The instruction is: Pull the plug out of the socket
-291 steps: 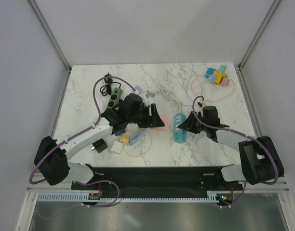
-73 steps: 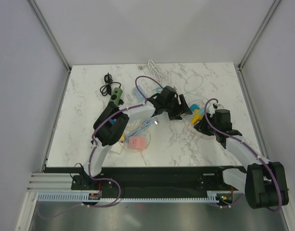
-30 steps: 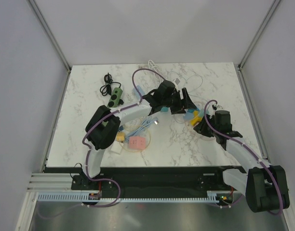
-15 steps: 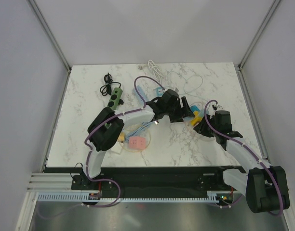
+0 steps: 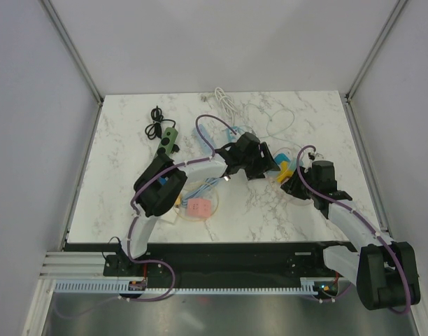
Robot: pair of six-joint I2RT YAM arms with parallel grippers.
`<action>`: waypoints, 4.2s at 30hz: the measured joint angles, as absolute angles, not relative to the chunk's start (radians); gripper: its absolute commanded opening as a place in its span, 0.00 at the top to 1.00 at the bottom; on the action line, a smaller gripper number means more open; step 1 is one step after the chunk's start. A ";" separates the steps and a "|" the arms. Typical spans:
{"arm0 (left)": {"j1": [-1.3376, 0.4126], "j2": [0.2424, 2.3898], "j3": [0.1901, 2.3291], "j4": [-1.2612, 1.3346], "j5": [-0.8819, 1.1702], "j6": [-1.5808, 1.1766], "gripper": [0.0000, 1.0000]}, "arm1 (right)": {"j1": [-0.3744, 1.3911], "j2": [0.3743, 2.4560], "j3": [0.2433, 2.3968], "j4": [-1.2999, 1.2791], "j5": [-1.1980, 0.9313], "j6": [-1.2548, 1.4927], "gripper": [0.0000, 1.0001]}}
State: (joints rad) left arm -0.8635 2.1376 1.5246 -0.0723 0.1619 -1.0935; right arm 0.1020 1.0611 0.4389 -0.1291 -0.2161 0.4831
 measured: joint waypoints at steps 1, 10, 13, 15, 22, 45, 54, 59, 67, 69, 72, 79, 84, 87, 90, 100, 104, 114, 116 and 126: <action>-0.863 2.151 1.531 -0.070 0.165 -1.103 0.25 | 0.102 1.061 0.439 -0.129 -0.216 0.483 0.68; -0.851 2.174 1.557 -0.055 0.163 -1.129 0.28 | 0.102 1.061 0.439 -0.129 -0.220 0.483 0.68; -0.844 2.189 1.573 -0.049 0.164 -1.132 0.31 | 0.102 1.061 0.439 -0.129 -0.222 0.483 0.67; -0.839 2.199 1.581 -0.040 0.175 -1.140 0.44 | 0.102 1.061 0.439 -0.129 -0.224 0.482 0.66; -0.832 2.204 1.591 -0.019 0.213 -1.143 0.92 | 0.101 1.062 0.439 -0.136 -0.239 0.490 0.29; -0.824 2.188 1.530 0.055 0.307 -1.087 0.98 | 0.042 1.034 0.576 -0.263 -0.100 0.437 0.41; -0.819 2.188 1.530 0.051 0.326 -1.085 0.98 | 0.039 1.060 0.552 -0.187 -0.157 0.411 0.35; -0.818 2.188 1.530 0.050 0.327 -1.085 0.98 | 0.036 1.076 0.541 -0.141 -0.189 0.411 0.32; -0.808 2.193 1.532 0.047 0.353 -1.084 0.98 | 0.035 1.089 0.528 -0.096 -0.215 0.408 0.25; -0.803 2.197 1.536 0.047 0.366 -1.084 0.98 | 0.035 1.094 0.526 -0.086 -0.216 0.407 0.25; -0.797 2.202 1.542 0.044 0.380 -1.084 0.98 | 0.035 1.103 0.526 -0.077 -0.215 0.406 0.26; -0.789 2.216 1.559 0.039 0.405 -1.084 0.98 | 0.036 1.127 0.518 -0.091 -0.213 0.410 0.26; -0.789 2.217 1.563 0.032 0.407 -1.084 0.98 | 0.036 1.131 0.518 -0.087 -0.213 0.407 0.27; -0.788 2.219 1.565 0.032 0.413 -1.084 0.98 | 0.036 1.152 0.518 -0.070 -0.221 0.407 0.29; -0.787 2.219 1.565 0.032 0.419 -1.084 0.98 | 0.038 1.171 0.515 -0.047 -0.233 0.406 0.34; -0.786 2.221 1.518 0.132 0.448 -1.087 0.98 | 0.047 1.147 0.507 -0.059 -0.189 0.415 1.00; -0.783 2.221 1.428 0.305 0.476 -1.156 0.98 | 0.058 1.125 0.507 -0.088 -0.155 0.427 1.00; -0.808 2.172 1.420 0.221 0.390 -1.179 0.98 | 0.072 1.092 0.515 -0.150 -0.101 0.439 1.00; -0.799 2.149 1.424 0.187 0.414 -1.161 0.98 | 0.064 1.092 0.520 -0.150 -0.063 0.446 1.00; -0.697 2.111 1.354 0.295 0.529 -1.251 0.97 | 0.048 1.075 0.517 -0.151 0.027 0.438 1.00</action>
State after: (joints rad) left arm -0.6968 2.1105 1.3544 0.2951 0.5289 -1.2510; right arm 0.0479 1.0748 0.5175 -0.1509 0.0269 0.4377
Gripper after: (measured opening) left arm 0.518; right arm 0.668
